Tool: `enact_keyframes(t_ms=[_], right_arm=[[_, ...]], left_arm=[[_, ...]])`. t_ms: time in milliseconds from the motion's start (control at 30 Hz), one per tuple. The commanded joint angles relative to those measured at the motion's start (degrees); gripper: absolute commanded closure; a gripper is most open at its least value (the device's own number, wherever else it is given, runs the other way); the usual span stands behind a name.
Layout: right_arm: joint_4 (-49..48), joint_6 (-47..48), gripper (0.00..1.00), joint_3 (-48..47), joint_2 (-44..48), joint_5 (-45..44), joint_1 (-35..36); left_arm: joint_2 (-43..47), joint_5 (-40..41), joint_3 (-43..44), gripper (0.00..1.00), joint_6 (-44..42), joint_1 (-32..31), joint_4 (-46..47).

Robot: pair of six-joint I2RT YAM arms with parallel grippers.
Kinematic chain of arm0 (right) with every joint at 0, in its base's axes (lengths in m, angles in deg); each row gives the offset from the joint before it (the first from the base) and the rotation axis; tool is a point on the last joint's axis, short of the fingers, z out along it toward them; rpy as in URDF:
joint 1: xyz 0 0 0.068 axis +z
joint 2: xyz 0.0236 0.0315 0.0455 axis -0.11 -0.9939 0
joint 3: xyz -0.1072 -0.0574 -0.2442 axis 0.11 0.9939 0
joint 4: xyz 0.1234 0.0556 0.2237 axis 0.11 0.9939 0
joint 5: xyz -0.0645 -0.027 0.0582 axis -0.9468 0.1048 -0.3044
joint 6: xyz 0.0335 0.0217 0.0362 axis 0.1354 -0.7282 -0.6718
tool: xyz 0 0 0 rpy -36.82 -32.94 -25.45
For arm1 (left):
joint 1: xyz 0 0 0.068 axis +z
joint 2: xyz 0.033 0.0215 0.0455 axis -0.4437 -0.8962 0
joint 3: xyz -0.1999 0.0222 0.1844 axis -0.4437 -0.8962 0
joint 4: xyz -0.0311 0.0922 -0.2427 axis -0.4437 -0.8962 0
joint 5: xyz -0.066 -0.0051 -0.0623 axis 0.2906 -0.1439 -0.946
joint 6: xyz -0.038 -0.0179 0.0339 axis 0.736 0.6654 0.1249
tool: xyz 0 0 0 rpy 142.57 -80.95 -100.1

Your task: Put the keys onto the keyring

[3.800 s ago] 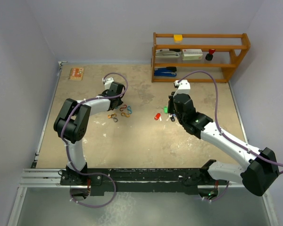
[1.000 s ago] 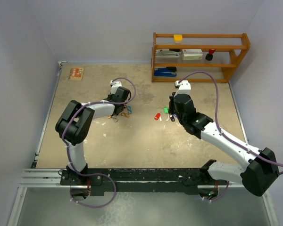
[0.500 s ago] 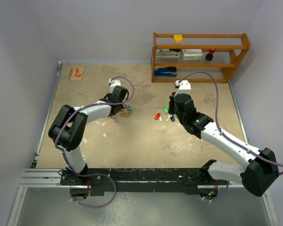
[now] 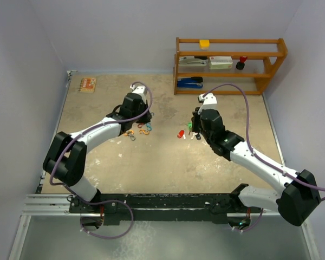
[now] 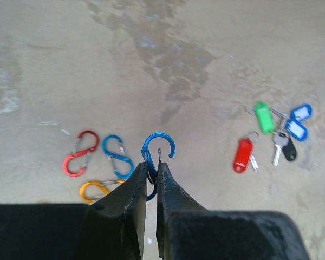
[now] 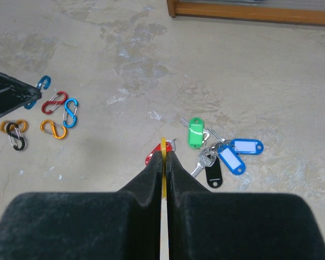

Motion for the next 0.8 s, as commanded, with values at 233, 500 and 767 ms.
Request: enact_keyframes(t_ms=[233, 500, 767], right_arm=[[-5.5, 1.5, 1.00, 0.4, 1.3, 3.1, -0.2], [-4.7, -2.8, 1.00, -0.5, -0.1, 0.3, -0.1], [-3.1, -6.1, 1.00, -1.4, -1.9, -2.6, -0.1]], left_arm=[[-3.1, -11.6, 4.8, 1.00, 5.4, -5.9, 5.4], [-1.8, -0.6, 5.3, 1.00, 11.0, -12.3, 9.8], [-2.8, 4.2, 7.2, 1.00, 14.3, -16.1, 11.8]])
